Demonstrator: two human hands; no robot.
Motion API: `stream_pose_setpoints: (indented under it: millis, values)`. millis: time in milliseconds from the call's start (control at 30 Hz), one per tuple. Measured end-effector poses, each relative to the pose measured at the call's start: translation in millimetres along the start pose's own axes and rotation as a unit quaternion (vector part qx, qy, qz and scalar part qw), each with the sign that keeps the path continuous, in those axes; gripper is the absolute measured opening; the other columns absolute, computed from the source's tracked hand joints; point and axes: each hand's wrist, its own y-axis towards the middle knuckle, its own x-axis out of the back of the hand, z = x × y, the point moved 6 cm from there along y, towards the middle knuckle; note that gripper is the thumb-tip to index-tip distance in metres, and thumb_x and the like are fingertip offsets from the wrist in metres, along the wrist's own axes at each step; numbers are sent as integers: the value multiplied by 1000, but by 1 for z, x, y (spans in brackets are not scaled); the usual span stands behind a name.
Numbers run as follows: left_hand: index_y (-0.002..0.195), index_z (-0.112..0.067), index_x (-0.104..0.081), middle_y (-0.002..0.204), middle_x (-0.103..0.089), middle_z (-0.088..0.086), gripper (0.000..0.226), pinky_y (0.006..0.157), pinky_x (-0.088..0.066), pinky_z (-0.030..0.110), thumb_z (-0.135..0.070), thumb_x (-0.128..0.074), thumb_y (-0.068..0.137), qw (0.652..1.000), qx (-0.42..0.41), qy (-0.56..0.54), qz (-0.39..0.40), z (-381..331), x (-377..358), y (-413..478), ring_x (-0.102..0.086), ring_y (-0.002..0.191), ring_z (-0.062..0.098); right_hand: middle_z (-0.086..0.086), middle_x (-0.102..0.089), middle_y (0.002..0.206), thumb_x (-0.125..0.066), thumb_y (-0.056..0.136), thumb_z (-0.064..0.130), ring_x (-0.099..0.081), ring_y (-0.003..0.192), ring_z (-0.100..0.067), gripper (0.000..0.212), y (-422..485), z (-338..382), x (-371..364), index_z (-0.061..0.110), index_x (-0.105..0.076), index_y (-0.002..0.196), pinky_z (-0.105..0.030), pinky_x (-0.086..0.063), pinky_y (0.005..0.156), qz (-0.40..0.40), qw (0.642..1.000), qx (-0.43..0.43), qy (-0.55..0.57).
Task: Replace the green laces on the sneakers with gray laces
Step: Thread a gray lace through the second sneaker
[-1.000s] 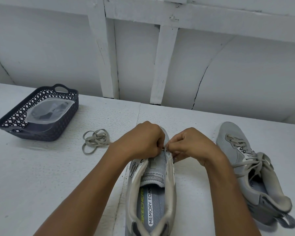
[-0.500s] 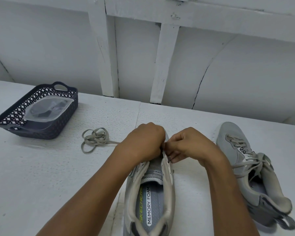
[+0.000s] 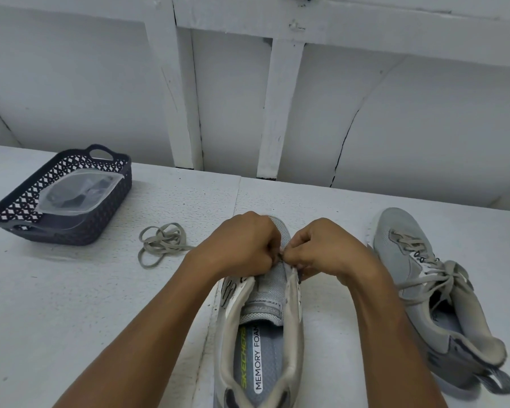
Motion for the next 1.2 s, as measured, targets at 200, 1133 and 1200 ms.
stream_pose_setpoints:
  millis: [200, 1133, 1200]
  values:
    - [82, -22, -73, 84, -69, -3, 6, 74, -55, 37, -21, -67, 81, 1000, 3, -19, -11, -1, 1, -1, -62, 82, 19, -13, -64, 61, -60, 81, -13, -63, 47, -12, 10, -2, -4, 4, -15, -70, 83, -21, -53, 49, 13, 999, 3, 34]
    - [79, -23, -66, 79, -62, -6, 6, 70, -52, 35, -24, -70, 84, 999, -13, -18, -25, 5, -7, 3, -60, 80, 18, -22, -72, 77, -57, 88, -8, -70, 65, -24, 16, 2, -14, 4, -6, -73, 86, -31, -61, 62, 55, 992, 12, 110]
    - [78, -25, -65, 75, -60, -9, 9, 67, -49, 31, -25, -72, 84, 999, -9, -43, -11, 9, -9, 6, -58, 77, 14, -19, -71, 73, -60, 88, -8, -69, 62, -21, 13, 5, -14, 2, -4, -71, 84, -30, -61, 61, 47, 995, 19, 83]
